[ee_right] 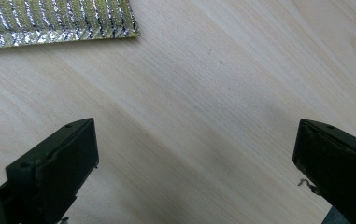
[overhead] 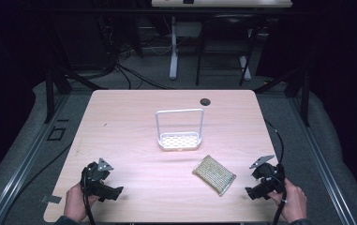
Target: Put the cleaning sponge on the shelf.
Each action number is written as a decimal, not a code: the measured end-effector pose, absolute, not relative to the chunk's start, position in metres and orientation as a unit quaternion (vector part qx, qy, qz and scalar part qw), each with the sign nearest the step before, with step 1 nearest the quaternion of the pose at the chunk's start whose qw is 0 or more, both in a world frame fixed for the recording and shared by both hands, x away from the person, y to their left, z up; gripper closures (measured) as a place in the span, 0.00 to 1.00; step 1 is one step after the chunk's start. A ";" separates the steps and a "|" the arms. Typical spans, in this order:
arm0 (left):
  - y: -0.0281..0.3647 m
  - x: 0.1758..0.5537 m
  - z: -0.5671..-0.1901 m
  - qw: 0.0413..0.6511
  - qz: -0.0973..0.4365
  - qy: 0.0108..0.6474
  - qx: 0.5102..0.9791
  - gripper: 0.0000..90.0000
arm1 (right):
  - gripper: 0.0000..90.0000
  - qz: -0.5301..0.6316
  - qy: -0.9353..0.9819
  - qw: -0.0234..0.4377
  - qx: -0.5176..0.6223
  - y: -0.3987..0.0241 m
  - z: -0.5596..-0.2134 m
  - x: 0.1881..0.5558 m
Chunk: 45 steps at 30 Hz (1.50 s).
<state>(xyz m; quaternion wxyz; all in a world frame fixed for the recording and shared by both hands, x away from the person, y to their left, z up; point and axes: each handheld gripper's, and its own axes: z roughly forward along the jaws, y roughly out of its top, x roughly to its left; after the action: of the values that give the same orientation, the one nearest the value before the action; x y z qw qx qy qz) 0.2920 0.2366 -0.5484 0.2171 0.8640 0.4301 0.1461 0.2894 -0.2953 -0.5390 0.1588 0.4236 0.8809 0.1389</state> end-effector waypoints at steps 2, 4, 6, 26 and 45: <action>0.236 0.292 -0.548 0.216 0.144 0.430 0.865 0.01 | 0.00 0.144 0.882 0.159 0.421 -0.295 -0.539 0.289; 0.236 0.292 -0.549 0.216 0.144 0.430 0.865 0.01 | 0.00 0.142 0.883 0.156 0.419 -0.295 -0.537 0.289; 0.236 0.292 -0.549 0.217 0.144 0.430 0.864 0.01 | 0.00 0.148 0.882 0.156 0.420 -0.294 -0.538 0.289; 0.236 0.292 -0.548 0.217 0.142 0.426 0.867 0.01 | 0.00 0.182 0.886 0.139 0.404 -0.267 -0.527 0.290; 0.236 0.293 -0.549 0.221 0.143 0.428 0.865 0.01 | 0.00 0.195 0.894 0.114 0.386 -0.225 -0.530 0.305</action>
<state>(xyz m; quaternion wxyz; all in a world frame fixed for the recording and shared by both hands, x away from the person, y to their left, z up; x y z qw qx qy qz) 0.2931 0.2360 -0.5488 0.2209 0.8646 0.4280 0.1431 0.3050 -0.2252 -0.5300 0.1143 0.3858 0.8944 0.1951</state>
